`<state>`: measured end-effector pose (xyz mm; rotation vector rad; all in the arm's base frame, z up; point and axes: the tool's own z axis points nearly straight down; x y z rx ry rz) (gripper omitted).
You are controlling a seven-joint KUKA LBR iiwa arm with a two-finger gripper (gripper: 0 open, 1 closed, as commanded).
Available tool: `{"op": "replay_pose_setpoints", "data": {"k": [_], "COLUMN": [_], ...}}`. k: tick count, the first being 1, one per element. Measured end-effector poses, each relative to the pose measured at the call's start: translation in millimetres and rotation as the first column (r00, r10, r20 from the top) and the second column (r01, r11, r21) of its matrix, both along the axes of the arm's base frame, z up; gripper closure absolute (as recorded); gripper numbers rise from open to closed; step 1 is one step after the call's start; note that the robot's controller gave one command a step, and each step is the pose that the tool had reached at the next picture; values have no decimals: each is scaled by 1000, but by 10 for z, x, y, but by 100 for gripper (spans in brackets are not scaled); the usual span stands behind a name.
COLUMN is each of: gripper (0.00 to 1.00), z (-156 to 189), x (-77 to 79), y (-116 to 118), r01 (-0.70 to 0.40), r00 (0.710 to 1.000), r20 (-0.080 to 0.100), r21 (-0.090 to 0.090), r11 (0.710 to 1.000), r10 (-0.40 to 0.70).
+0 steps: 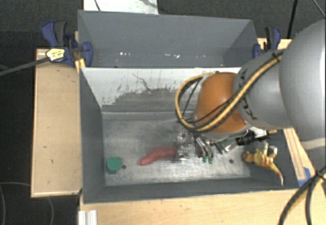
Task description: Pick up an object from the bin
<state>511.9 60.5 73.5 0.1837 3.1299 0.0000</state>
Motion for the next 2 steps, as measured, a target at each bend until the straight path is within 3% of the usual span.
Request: {"op": "replay_pose_setpoints", "data": {"k": [1, 2], "gripper": [100, 100], "z": [0, 1454], "x": [0, 69], "y": [0, 79], "r01": [0, 9], "r00": [1000, 1000], "r20": [0, -4], "r21": [0, 1], "r11": [1000, 1000], "r10": [0, -9]}}
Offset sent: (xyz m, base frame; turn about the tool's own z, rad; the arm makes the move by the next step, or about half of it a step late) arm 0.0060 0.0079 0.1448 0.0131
